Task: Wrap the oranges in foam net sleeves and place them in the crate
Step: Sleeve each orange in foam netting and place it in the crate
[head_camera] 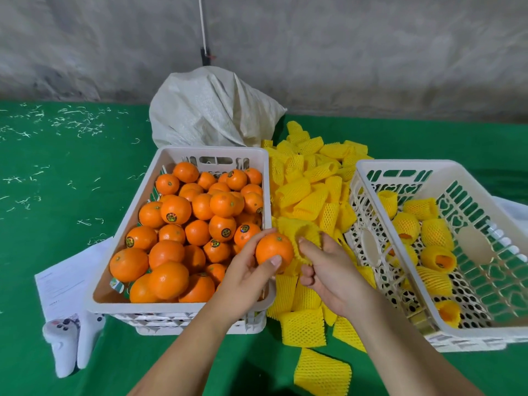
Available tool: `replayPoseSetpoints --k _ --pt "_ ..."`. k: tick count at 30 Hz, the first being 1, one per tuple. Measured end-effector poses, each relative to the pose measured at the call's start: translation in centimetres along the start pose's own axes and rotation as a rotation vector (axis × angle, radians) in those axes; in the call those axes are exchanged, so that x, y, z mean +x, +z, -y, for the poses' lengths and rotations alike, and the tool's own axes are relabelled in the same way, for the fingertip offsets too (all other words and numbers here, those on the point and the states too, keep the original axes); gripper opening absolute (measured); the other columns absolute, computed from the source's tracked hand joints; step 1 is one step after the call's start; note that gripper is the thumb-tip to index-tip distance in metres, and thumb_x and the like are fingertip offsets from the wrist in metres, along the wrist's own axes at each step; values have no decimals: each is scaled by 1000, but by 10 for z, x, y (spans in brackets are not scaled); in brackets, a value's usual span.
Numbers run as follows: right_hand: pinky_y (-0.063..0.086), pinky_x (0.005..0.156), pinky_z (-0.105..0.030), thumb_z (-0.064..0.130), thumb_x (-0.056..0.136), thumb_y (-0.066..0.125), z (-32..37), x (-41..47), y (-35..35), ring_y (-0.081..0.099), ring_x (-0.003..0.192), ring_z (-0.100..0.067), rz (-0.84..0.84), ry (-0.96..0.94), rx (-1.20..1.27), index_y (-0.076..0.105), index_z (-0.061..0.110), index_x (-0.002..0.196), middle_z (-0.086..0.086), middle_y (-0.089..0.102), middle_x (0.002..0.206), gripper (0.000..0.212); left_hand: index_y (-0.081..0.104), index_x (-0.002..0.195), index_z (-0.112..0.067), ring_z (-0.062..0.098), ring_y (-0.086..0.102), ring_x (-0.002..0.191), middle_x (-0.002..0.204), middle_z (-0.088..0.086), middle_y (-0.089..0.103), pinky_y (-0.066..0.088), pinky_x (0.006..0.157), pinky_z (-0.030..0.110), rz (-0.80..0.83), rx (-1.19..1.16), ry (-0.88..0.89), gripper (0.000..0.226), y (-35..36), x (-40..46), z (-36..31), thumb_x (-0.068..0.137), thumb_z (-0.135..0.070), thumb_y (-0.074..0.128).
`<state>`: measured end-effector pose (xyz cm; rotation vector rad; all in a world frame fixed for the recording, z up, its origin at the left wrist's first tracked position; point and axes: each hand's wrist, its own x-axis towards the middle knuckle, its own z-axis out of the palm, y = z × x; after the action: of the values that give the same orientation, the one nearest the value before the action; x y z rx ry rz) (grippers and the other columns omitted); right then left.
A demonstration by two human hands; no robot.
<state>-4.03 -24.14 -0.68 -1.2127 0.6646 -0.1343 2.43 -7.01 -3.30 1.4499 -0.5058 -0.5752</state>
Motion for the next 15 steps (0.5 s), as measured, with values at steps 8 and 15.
replayPoseSetpoints --k 8,15 --pt "37 53 -27 5 88 71 -1 10 13 52 67 -3 -330 -553 -751 47 25 99 8 54 79 33 60 145 -12 31 70 90 152 9 49 50 77 39 164 -382 -176 93 5 -2 -6 67 -52 92" --pt "36 63 -25 6 85 77 -1 12 12 50 82 -16 -277 -590 -791 57 23 102 13 46 83 30 65 140 -18 29 70 92 121 13 71 39 89 55 133 -315 -167 73 5 -2 4 79 -52 85"
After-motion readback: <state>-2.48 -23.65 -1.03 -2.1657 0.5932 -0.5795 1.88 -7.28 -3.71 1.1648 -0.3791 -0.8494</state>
